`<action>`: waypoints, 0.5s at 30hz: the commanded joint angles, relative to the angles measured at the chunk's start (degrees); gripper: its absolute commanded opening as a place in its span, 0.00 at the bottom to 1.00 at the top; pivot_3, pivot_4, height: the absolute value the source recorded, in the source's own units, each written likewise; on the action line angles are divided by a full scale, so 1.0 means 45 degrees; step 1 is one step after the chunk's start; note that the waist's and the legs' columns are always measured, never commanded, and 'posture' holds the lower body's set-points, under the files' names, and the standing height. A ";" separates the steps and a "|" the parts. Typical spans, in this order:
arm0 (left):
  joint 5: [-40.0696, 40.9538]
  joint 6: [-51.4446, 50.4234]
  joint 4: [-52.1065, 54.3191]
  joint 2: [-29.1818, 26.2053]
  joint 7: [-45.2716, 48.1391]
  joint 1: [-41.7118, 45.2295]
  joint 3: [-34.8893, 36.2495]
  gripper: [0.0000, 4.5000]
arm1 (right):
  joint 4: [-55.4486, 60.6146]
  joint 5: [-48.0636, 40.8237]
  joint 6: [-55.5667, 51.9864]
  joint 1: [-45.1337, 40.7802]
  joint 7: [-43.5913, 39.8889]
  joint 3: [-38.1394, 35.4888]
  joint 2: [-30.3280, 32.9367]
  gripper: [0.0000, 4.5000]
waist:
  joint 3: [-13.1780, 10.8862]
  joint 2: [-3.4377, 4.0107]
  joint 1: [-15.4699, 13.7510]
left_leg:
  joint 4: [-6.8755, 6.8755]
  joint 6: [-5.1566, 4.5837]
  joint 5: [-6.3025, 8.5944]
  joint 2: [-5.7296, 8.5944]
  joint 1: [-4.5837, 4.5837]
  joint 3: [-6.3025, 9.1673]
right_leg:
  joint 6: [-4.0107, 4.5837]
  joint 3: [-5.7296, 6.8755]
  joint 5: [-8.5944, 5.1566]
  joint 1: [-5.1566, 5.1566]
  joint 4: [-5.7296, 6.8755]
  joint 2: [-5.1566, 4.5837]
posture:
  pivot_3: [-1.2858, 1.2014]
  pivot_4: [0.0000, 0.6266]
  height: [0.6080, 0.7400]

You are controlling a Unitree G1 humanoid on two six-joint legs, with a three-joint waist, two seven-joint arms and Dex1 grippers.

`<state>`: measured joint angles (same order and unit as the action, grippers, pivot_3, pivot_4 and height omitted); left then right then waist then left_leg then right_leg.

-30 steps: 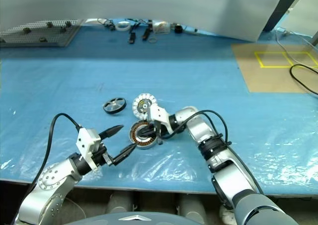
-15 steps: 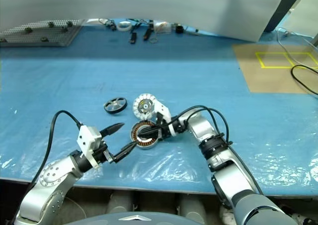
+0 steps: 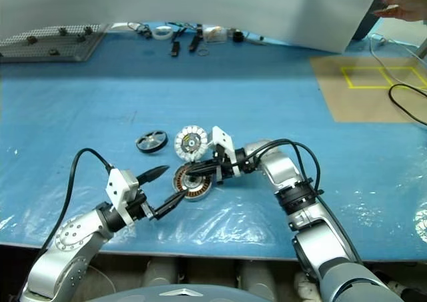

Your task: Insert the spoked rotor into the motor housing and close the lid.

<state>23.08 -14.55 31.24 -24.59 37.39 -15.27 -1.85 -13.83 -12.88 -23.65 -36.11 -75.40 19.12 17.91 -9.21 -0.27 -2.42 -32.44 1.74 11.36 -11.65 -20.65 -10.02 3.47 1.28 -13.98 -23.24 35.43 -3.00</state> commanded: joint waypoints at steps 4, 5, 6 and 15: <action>0.0155 0.0027 0.0774 -0.0161 -0.0036 -0.0485 0.0032 1.00 | 0.0016 0.0721 0.1291 0.0336 0.0254 0.0552 0.0185 0.01 | -0.0001 0.0000 0.0006 | 0.0002 0.0001 0.0000 -0.0001 0.0000 -0.0002 | 0.0000 0.0001 0.0000 -0.0002 -0.0001 0.0002 | 0.52 0.24 1.00; 0.0141 0.0050 0.0788 -0.0195 -0.0052 -0.0555 0.0108 1.00 | -0.0039 0.0838 0.1564 0.0340 0.0273 0.0602 0.0206 0.01 | -0.0001 0.0000 0.0032 | 0.0000 -0.0001 0.0001 -0.0001 0.0000 -0.0002 | 0.0000 0.0001 0.0000 -0.0002 0.0001 0.0002 | 0.52 0.24 1.00; 0.0154 0.0054 0.0795 -0.0227 -0.0069 -0.0617 0.0199 1.00 | -0.0080 0.0976 0.1878 0.0354 0.0302 0.0633 0.0254 0.01 | -0.0001 -0.0001 0.0034 | -0.0001 -0.0002 0.0001 -0.0001 0.0002 -0.0001 | 0.0000 -0.0001 0.0000 -0.0002 0.0003 0.0001 | 0.52 0.24 1.00; 0.0359 0.0536 0.0081 -0.0430 0.0248 -0.1066 0.0957 1.00 | 0.0987 0.0418 0.1884 0.0282 0.0323 -0.0570 0.1620 0.01 | -0.0003 -0.0003 -0.0023 | -0.0009 -0.0006 0.0003 0.0006 -0.0005 -0.0003 | 0.0000 -0.0001 0.0000 0.0003 0.0002 0.0000 | 0.52 0.24 1.00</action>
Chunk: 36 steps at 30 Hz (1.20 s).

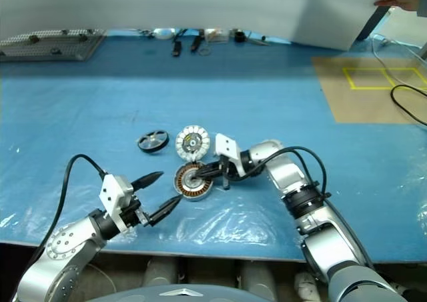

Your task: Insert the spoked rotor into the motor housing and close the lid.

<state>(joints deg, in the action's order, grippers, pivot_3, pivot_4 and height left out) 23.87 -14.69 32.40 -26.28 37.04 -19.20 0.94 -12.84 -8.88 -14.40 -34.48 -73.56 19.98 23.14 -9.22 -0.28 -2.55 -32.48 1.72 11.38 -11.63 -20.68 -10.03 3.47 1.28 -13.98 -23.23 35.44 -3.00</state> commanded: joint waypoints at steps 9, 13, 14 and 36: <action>0.0168 0.1282 -0.1399 -0.0101 0.0978 0.0553 0.0483 1.00 | 0.2816 -0.1107 -0.1677 0.1346 0.1571 -0.2068 0.1028 0.01 | 0.0000 -0.0001 0.0003 | 0.0001 -0.0005 0.0002 -0.0007 0.0012 0.0002 | -0.0001 -0.0002 0.0000 0.0003 0.0004 0.0010 | 0.52 0.24 1.00; 0.0167 0.1331 -0.1539 -0.0214 0.1289 0.0639 0.0407 1.00 | 0.3601 -0.1322 -0.2315 0.1702 0.1900 -0.2067 0.1082 0.01 | 0.0000 -0.0001 0.0064 | 0.0004 -0.0003 0.0001 -0.0007 0.0016 0.0007 | -0.0002 -0.0003 0.0001 0.0000 0.0005 0.0011 | 0.52 0.24 1.00; 0.0186 0.1325 -0.1514 -0.0256 0.1388 0.0574 0.0380 1.00 | 0.3680 -0.1369 -0.2394 0.1764 0.1880 -0.2080 0.1181 0.01 | 0.0000 -0.0001 0.0055 | 0.0006 -0.0004 0.0002 -0.0008 0.0022 0.0007 | -0.0002 -0.0003 0.0001 0.0001 0.0007 0.0012 | 0.52 0.24 1.00; 0.0197 0.1270 -0.1960 -0.0117 0.1442 0.0965 0.0427 1.00 | 0.5025 -0.2120 -0.3458 0.4200 0.3472 -0.3216 0.2191 0.01 | -0.0001 0.0000 -0.0029 | 0.0011 -0.0003 0.0003 -0.0001 0.0054 0.0006 | -0.0005 -0.0008 -0.0001 0.0034 0.0001 0.0009 | 0.52 0.24 1.00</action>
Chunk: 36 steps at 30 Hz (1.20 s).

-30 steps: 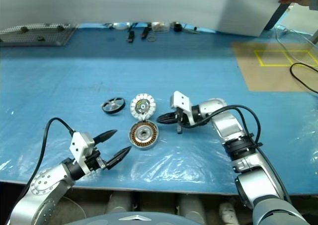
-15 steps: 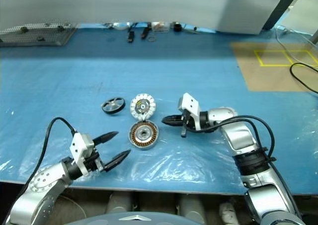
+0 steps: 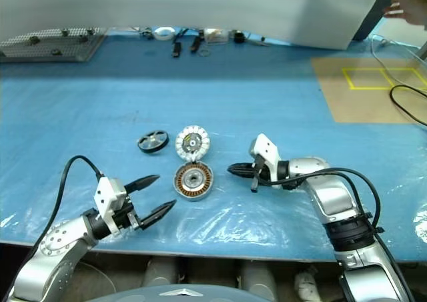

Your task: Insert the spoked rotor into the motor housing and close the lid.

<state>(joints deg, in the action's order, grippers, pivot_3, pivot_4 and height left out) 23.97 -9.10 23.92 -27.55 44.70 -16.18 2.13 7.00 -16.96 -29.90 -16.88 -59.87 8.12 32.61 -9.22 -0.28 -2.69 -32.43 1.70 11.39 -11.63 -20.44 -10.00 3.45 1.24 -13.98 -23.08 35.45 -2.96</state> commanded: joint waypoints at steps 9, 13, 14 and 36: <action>0.0375 -0.0462 -0.0827 0.0277 -0.0266 0.1559 0.0186 1.00 | 0.0432 -0.0185 0.0578 0.0867 0.1689 -0.1005 -0.0276 0.01 | 0.0000 0.0000 0.0024 | -0.0005 0.0005 -0.0004 0.0004 0.0001 0.0002 | -0.0002 0.0000 0.0001 0.0002 0.0003 0.0000 | 0.52 0.24 1.00; 0.0336 -0.0304 -0.1106 0.0114 0.0099 0.1899 0.0156 1.00 | 0.0509 -0.0373 0.0843 0.1080 0.1710 -0.0965 -0.0419 0.19 | 0.0000 -0.0001 0.0021 | -0.0004 0.0006 -0.0005 0.0009 -0.0002 0.0002 | -0.0002 0.0000 0.0001 0.0002 0.0002 0.0000 | 0.52 0.24 1.00; 0.0338 -0.0310 -0.1152 0.0067 0.0172 0.1954 0.0151 1.00 | 0.0563 -0.0393 0.0911 0.1111 0.1717 -0.0961 -0.0430 0.26 | 0.0000 0.0000 0.0016 | -0.0004 0.0006 -0.0005 0.0009 -0.0005 0.0003 | -0.0002 0.0000 0.0001 0.0002 0.0001 0.0000 | 0.52 0.24 1.00; 0.0715 -0.0195 -0.3435 -0.0471 0.0886 0.3872 0.1351 1.00 | 0.2000 -0.2407 -0.0606 -0.1190 0.0356 -0.0872 0.0349 0.99 | 0.0000 0.0000 -0.0008 | -0.0018 0.0018 -0.0014 0.0013 -0.0013 0.0006 | -0.0003 0.0001 0.0004 0.0003 0.0010 -0.0002 | 0.52 0.24 1.00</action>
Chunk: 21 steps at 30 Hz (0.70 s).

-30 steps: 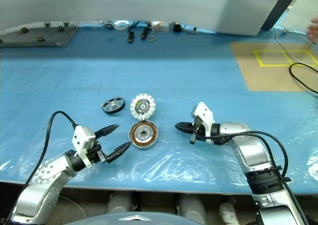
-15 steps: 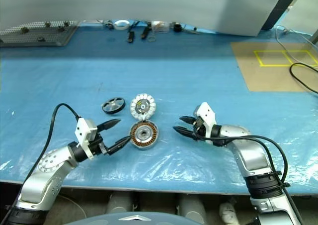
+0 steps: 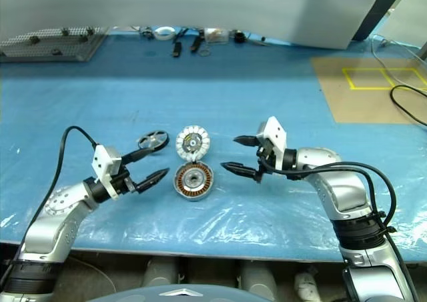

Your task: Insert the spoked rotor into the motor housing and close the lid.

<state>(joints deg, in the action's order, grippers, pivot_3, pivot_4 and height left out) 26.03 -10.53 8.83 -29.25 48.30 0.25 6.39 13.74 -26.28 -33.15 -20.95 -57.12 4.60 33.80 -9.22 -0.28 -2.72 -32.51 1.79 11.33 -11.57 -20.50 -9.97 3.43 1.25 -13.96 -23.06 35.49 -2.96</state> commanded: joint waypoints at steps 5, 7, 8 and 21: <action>0.0950 -0.0786 -0.0063 0.0030 -0.0392 0.0335 0.0882 1.00 | 0.0650 -0.0064 0.0478 -0.0382 -0.0558 0.0402 0.0144 0.99 | 0.0000 0.0000 -0.0005 | -0.0002 -0.0002 0.0001 -0.0002 -0.0001 -0.0001 | 0.0000 0.0005 0.0000 0.0000 0.0003 0.0000 | 0.52 0.24 1.00; 0.1459 -0.1820 0.0073 -0.0018 -0.0742 0.0290 0.1066 1.00 | 0.0827 -0.0151 0.0349 -0.0408 -0.0564 0.0528 0.0093 0.99 | 0.0000 0.0000 0.0001 | -0.0003 -0.0001 0.0001 -0.0002 -0.0002 -0.0002 | 0.0000 0.0005 0.0000 0.0000 0.0004 0.0000 | 0.52 0.24 1.00; 0.1663 -0.2202 0.0096 -0.0022 -0.0894 0.0281 0.1162 1.00 | 0.0857 -0.0121 0.0368 -0.0431 -0.0551 0.0588 0.0074 0.99 | 0.0000 0.0000 0.0002 | -0.0003 0.0002 -0.0001 -0.0002 0.0000 -0.0003 | 0.0001 0.0005 0.0000 0.0000 0.0005 0.0000 | 0.52 0.24 1.00; 0.5001 -0.7976 -0.1035 0.0766 -0.3707 0.1513 0.2871 1.00 | 0.0917 0.0008 0.0272 -0.0427 -0.0119 0.1019 -0.0194 0.99 | 0.0000 -0.0001 -0.0028 | -0.0019 0.0009 -0.0005 0.0003 -0.0024 -0.0003 | 0.0001 0.0010 0.0000 -0.0001 0.0004 0.0000 | 0.52 0.24 1.00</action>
<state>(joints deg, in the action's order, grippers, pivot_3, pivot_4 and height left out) 45.36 -43.91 3.61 -26.19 33.04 6.02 17.09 15.70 -26.04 -32.51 -22.30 -57.87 9.30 33.09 -9.22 -0.28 -2.84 -32.61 1.83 11.30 -11.57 -20.61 -9.99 3.44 1.30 -13.97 -23.07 35.51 -2.96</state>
